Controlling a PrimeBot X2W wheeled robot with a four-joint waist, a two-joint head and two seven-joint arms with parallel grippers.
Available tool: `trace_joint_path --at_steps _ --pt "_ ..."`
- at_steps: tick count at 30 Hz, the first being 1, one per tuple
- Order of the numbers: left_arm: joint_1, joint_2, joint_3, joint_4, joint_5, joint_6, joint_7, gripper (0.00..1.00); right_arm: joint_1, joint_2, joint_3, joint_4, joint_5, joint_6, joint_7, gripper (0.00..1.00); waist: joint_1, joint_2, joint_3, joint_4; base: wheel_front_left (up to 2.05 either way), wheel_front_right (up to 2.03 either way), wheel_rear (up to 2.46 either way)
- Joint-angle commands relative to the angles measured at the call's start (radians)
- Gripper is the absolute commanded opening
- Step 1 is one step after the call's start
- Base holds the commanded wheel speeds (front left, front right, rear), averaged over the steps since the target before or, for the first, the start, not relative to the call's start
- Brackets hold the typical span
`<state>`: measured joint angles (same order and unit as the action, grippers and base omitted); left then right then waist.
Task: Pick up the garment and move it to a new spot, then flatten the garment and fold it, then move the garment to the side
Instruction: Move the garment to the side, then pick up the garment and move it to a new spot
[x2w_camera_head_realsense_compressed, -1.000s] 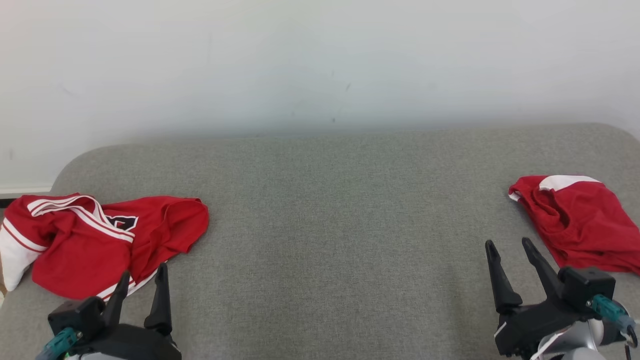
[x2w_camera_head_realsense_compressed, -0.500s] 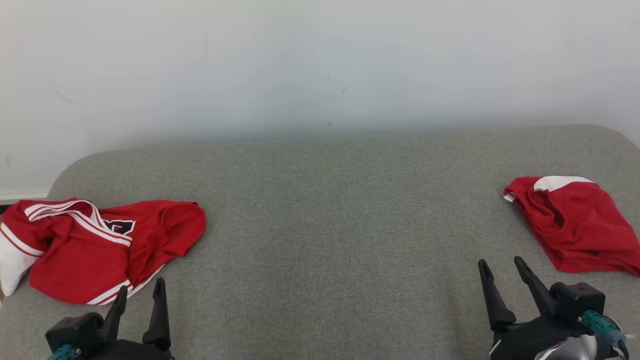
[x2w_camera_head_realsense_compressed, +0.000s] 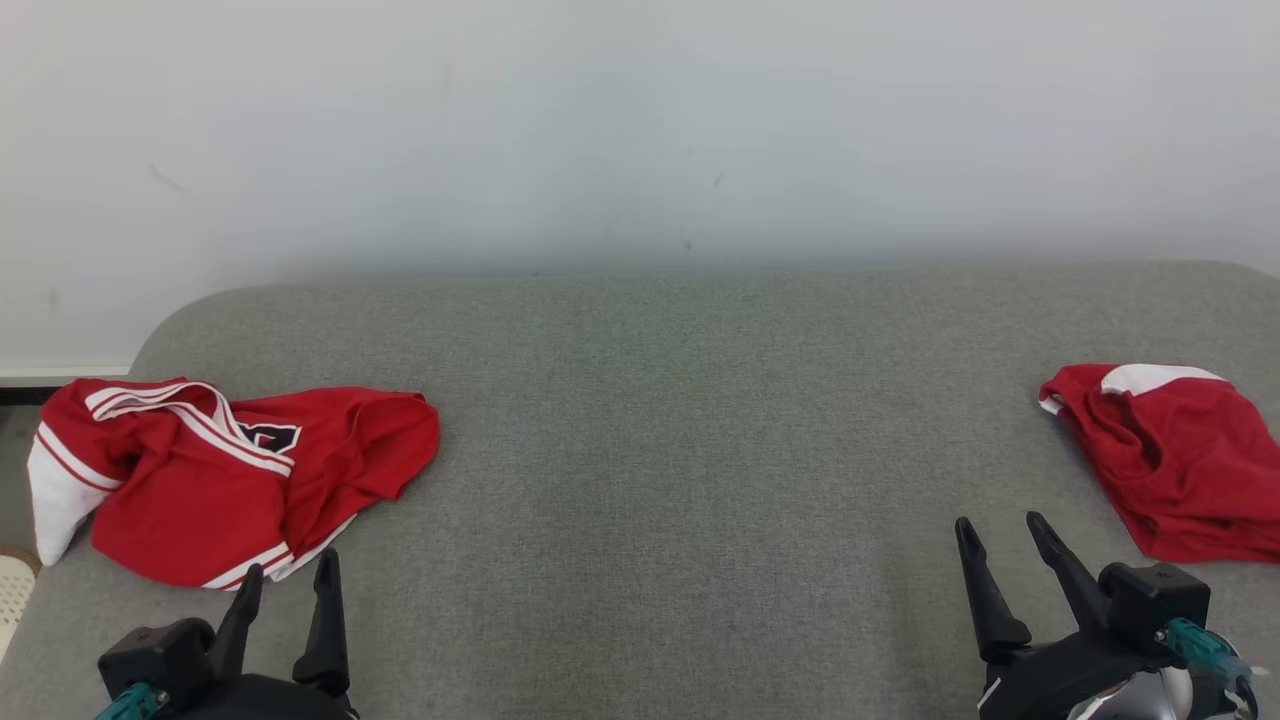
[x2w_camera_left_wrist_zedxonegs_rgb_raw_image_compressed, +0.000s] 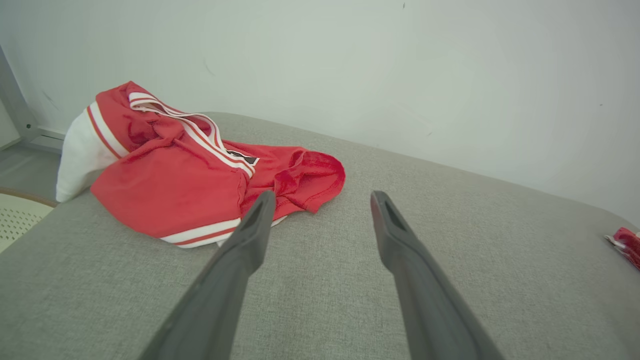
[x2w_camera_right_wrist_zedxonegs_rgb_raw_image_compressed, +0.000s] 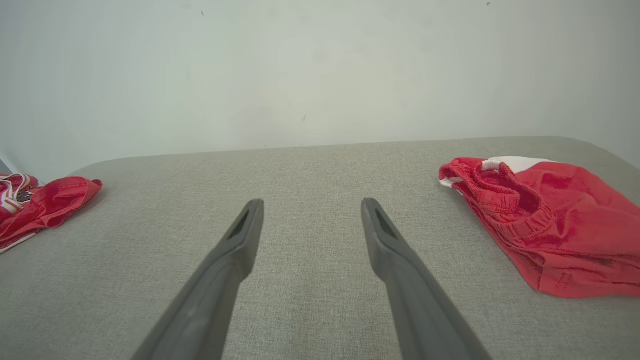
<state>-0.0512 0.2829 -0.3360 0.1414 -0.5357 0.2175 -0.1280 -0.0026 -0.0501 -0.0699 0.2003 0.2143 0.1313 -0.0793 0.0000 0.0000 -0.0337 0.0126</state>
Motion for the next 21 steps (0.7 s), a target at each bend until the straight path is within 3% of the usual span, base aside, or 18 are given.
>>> trace_joint_path --at_steps 1,21 --pt "-0.005 0.010 0.000 -0.005 -0.001 0.001 0.002 1.00 0.006 -0.001 0.003 -0.001 0.006 -0.001 0.000 1.00 0.0000 0.0000 -0.001 0.018 0.00 0.00 0.00" --pt "0.047 0.049 0.018 -0.046 -0.014 0.037 0.027 1.00 0.006 -0.001 0.062 0.010 0.029 -0.001 -0.003 1.00 0.0000 0.0000 -0.022 0.213 0.00 0.00 0.00"
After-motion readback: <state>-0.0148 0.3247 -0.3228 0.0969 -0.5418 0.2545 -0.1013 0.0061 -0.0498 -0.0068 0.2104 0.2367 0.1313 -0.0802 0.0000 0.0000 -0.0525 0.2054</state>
